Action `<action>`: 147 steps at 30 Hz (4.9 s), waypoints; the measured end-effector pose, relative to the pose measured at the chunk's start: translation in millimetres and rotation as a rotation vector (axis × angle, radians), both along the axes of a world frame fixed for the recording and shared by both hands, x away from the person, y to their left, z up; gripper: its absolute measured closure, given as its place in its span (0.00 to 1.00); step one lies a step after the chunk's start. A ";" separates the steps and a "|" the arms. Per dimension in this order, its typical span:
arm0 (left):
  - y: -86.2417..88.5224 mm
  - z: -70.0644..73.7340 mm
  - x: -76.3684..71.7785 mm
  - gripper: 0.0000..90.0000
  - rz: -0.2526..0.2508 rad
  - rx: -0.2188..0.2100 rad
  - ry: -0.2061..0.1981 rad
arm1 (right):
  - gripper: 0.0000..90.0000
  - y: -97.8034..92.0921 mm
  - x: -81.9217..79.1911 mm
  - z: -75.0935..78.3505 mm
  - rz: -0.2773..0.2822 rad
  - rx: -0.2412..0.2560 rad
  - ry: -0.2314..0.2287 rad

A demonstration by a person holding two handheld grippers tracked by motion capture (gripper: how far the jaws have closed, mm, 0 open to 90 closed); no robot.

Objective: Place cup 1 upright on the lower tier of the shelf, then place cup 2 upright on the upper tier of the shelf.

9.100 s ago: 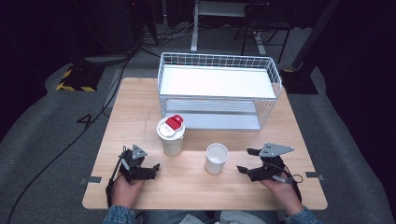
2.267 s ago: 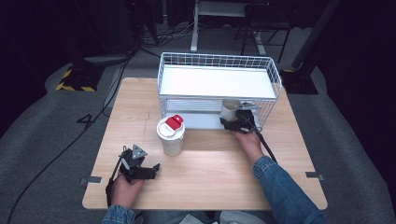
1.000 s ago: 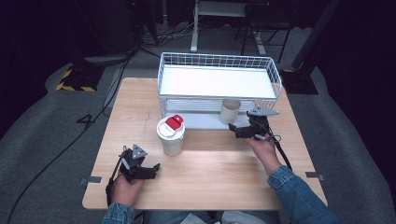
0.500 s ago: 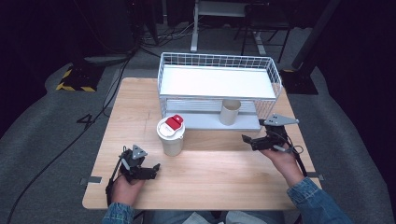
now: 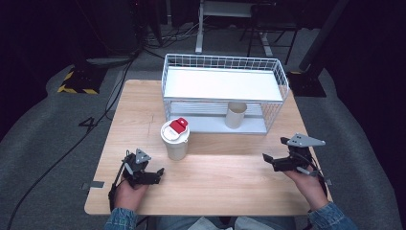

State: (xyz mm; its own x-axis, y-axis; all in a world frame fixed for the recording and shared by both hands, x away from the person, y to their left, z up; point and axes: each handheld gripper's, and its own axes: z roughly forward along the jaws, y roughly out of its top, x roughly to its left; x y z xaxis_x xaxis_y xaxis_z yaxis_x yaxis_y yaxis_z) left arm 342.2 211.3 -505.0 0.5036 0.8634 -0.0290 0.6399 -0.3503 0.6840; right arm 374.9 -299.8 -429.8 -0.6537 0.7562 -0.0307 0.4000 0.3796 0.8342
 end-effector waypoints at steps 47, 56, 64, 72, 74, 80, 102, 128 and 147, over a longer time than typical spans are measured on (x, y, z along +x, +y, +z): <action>-2.2 8.5 -0.5 0.12 -0.053 -0.050 -0.004 | 0.14 -19.5 -38.3 -75.1 0.017 -0.093 0.142; -8.9 30.6 -0.2 0.10 -0.128 -0.079 -0.039 | 0.14 -18.2 -37.7 -75.3 0.018 -0.093 0.140; -13.7 44.7 -0.9 0.09 -0.172 -0.129 -0.084 | 0.14 -17.5 -37.5 -75.2 0.017 -0.094 0.141; -18.4 53.2 1.3 0.09 -0.198 -0.194 -0.169 | 0.13 -17.5 -37.5 -75.2 0.017 -0.094 0.141; -19.0 53.5 3.6 0.08 -0.201 -0.205 -0.184 | 0.14 -17.5 -37.5 -75.2 0.017 -0.094 0.141; -21.3 52.6 12.1 0.05 -0.212 -0.266 -0.223 | 0.14 -17.5 -37.4 -75.2 0.017 -0.094 0.139; -34.5 32.7 46.5 0.00 -0.251 -0.324 -0.248 | 0.14 -17.3 -37.8 -75.2 0.017 -0.094 0.136; -35.4 17.9 64.0 0.08 -0.288 -0.373 -0.272 | 0.14 -17.2 -38.4 -75.1 0.012 -0.095 0.137; -37.5 18.8 61.0 0.10 -0.279 -0.348 -0.280 | 0.14 -17.1 -38.5 -75.2 0.011 -0.095 0.137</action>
